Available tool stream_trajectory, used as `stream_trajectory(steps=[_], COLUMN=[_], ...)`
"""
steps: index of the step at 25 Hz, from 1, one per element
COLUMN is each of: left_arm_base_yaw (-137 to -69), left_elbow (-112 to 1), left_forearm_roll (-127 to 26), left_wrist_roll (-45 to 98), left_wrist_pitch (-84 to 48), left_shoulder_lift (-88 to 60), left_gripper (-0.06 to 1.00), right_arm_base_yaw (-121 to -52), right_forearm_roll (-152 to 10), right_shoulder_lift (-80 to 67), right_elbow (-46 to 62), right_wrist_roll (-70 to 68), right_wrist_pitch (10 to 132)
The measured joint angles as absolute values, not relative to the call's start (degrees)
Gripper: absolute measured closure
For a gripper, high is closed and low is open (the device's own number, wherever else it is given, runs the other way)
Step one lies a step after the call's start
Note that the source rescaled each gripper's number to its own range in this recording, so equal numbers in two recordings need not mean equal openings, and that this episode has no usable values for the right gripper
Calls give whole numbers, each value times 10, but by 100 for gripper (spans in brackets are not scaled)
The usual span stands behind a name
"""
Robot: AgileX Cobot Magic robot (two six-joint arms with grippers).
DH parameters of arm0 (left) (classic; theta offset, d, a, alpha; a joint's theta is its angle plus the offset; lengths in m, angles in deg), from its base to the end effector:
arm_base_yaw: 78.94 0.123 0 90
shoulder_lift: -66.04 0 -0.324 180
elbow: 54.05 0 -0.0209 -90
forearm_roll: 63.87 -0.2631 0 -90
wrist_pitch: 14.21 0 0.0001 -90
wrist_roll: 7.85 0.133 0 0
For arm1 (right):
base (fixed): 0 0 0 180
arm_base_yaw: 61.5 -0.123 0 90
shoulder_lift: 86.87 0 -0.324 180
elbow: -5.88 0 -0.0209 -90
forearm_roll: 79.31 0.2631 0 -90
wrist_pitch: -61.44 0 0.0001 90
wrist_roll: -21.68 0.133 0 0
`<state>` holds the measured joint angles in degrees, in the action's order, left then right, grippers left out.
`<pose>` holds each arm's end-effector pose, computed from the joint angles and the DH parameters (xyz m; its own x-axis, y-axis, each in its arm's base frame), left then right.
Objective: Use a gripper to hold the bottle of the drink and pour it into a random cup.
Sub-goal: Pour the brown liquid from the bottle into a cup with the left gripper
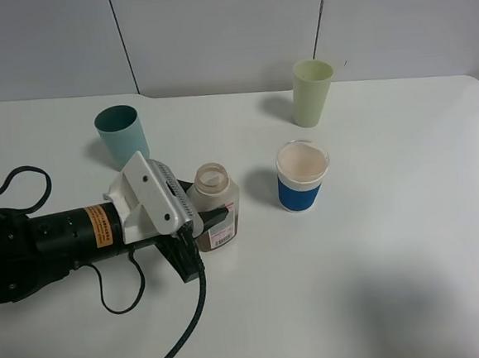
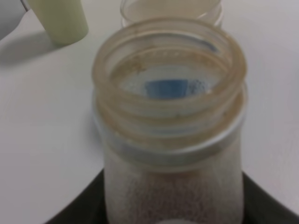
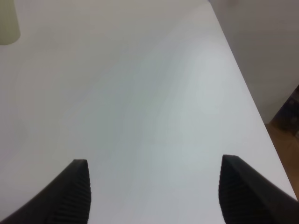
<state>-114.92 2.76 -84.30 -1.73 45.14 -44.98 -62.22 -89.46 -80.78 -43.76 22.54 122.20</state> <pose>0.2284 -0.2151 0.1289 -0.0377 0.3695 -0.9285 0.8355 0.5214 0.1736 0.0017 -0.0204 0.2649 -0.4479 -0.0769 -0.8908 0.0936 0.9868 -0.1323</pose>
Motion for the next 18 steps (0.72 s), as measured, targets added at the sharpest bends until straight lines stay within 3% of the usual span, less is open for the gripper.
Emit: stream_trajectory(steps=[18], left_arm_base_yaw=[-1149], left_elbow=[29], left_forearm_roll=[-710], left_wrist_roll=[-69], left_wrist_pitch=[259], left_shoulder_lift=[-300], left_gripper=[94], right_arm_base_yaw=[-622], right_forearm_roll=[-895], right_shoulder_lift=[-808], right_elbow=[-438], right_wrist_roll=[225], right_wrist_pitch=[1222])
